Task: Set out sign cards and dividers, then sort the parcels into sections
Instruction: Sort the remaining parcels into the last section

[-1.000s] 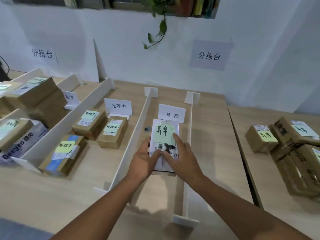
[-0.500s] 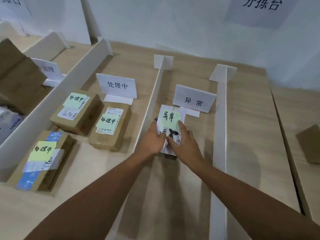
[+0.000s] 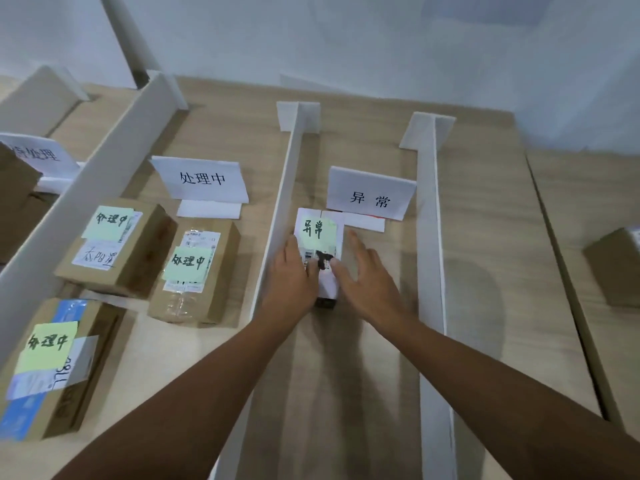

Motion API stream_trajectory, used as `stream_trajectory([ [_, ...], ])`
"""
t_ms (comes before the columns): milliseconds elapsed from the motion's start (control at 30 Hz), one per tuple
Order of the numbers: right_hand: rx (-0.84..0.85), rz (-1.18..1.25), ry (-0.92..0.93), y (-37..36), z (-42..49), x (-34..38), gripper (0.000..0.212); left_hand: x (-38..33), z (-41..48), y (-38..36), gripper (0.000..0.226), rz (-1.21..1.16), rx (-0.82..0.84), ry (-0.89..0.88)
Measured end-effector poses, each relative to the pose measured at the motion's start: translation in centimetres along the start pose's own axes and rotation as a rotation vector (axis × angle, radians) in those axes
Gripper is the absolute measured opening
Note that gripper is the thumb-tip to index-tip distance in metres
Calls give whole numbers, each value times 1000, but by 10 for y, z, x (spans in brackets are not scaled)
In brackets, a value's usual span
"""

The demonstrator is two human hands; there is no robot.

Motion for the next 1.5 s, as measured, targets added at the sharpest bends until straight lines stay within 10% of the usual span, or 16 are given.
stream_trajectory([
  [700, -583, -205, -105, 393, -413, -141, 63, -320, -312, -123, 65, -144, 202, -583],
  [1500, -449, -51, -215, 542, -288, -437, 58, -524, -248, -461, 45, -182, 373, -327],
])
Point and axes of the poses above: each hand's wrist, its own z-axis towards the middle knuckle, its own y-axis out of the back of the hand, x = y × z, the point moved 2 cm from there along z, towards the middle knuckle, and after that the axes turned 4 degrees about z, right-handed, at the moved point
